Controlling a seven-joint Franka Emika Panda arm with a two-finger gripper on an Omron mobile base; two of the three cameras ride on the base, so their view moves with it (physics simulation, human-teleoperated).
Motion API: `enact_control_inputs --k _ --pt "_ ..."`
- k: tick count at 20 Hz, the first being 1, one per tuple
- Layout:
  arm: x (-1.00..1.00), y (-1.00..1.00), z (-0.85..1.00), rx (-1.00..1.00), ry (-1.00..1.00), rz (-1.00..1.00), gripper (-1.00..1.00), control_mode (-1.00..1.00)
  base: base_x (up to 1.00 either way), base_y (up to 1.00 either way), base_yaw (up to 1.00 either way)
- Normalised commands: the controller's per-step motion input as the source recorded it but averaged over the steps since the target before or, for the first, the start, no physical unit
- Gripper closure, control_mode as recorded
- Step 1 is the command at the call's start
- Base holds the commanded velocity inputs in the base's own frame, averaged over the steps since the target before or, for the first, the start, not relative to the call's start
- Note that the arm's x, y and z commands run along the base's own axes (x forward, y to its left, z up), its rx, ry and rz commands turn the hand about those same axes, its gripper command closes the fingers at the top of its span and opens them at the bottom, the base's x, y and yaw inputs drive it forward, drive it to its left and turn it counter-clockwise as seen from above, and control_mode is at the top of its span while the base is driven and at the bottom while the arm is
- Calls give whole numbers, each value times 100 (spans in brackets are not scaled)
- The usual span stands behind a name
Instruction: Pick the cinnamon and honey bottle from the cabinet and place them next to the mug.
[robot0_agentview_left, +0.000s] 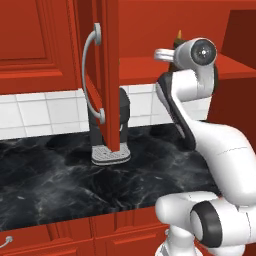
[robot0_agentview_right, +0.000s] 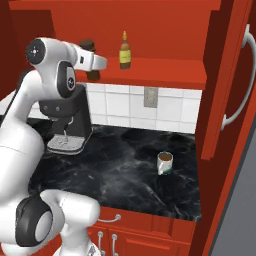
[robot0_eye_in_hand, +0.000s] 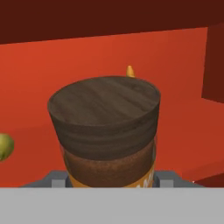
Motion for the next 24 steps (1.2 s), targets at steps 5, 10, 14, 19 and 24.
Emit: enact_control_inputs --k 5,10,14,19,24 --pt "-81 0 -2 -1 0 -13 100 -100 0 0 0" --pt "-55 0 -16 -4 0 -23 100 -100 0 0 0" --pt "-45 0 -21 -4 0 -29 100 -100 0 0 0" --pt "-30 -1 -32 -2 -1 -29 100 -100 0 0 0" --pt "1 -24 -28 0 0 -15 100 -100 0 0 0"
